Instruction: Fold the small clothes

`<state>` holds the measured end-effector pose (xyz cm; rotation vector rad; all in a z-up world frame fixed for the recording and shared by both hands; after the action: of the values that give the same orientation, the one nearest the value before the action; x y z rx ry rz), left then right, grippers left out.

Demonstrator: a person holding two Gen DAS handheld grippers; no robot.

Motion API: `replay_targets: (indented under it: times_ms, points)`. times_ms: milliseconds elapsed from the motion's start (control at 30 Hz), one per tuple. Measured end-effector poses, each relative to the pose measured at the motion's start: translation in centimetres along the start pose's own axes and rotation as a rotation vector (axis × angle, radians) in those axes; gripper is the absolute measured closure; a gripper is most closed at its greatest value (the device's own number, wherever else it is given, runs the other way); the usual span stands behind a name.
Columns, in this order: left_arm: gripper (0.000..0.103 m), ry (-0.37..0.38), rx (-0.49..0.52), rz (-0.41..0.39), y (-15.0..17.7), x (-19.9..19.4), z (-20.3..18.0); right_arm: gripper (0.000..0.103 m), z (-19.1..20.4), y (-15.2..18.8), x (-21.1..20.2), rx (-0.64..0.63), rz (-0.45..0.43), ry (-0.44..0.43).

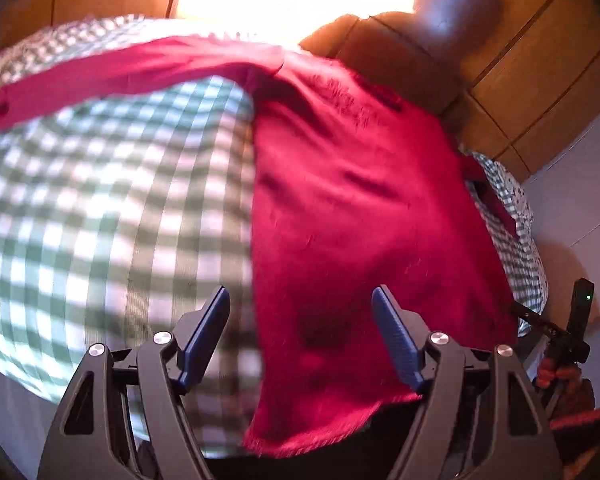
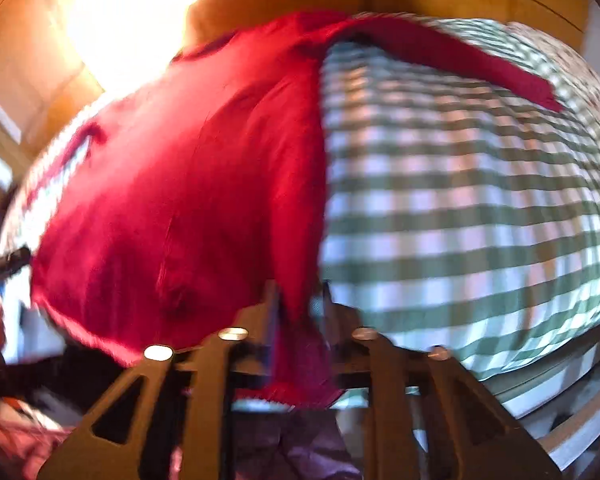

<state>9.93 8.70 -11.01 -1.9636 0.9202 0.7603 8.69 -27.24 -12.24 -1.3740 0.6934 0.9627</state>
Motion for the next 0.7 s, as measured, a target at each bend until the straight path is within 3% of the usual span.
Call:
replay_targets:
  times_ms: [33, 67, 233, 467, 600, 633, 667, 700]
  points:
    - [0.030, -0.003, 0.021, -0.023, -0.8, 0.0, -0.8, 0.033, -1.3, -0.8, -0.5, 0.044, -0.036, 0.016]
    - [0.030, -0.009, 0.052, -0.050, -1.7, 0.1, -1.7, 0.029, -2.9, -1.6, -0.8, 0.093, -0.069, 0.034]
    - [0.030, -0.054, 0.171, -0.094, -4.1, 3.5, -5.9, 0.029, -13.6, -5.0, 0.6, 0.429, -0.168, 0.099]
    - [0.036, -0.125, 0.142, -0.009, -4.9, 10.8, -8.6, 0.042, -24.4, -10.1, 6.1, 0.884, -0.273, 0.018]
    - [0.032, -0.153, 0.191, -0.015, -4.4, 11.7, -9.1, 0.042, -26.6, -13.3, 8.0, 0.901, -0.273, 0.078]
    - [0.032, -0.152, 0.192, -0.017, -4.3, 11.7, -9.0, 0.046, -26.8, -14.1, 8.4, 0.871, -0.250, 0.107]
    - [0.032, -0.147, 0.187, -0.018, -4.2, 11.6, -9.0, 0.069, -26.7, -14.9, 8.8, 0.812, -0.206, 0.146]
    - [0.031, -0.143, 0.182, -0.019, -4.4, 11.7, -8.7, 0.082, -26.6, -15.2, 8.9, 0.768, -0.171, 0.180]
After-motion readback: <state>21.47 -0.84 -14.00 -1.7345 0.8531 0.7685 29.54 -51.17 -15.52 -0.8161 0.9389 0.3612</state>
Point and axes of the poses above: each gripper's, at about its wrist camera, not at the fingertips, and x roughly the way its jaws point, z to its left, y to its underside, the point moved 9 cm from there along x, roughly the way its jaws point, and after that the axes turned 9 degrees about -x, right-handed, at the moved point
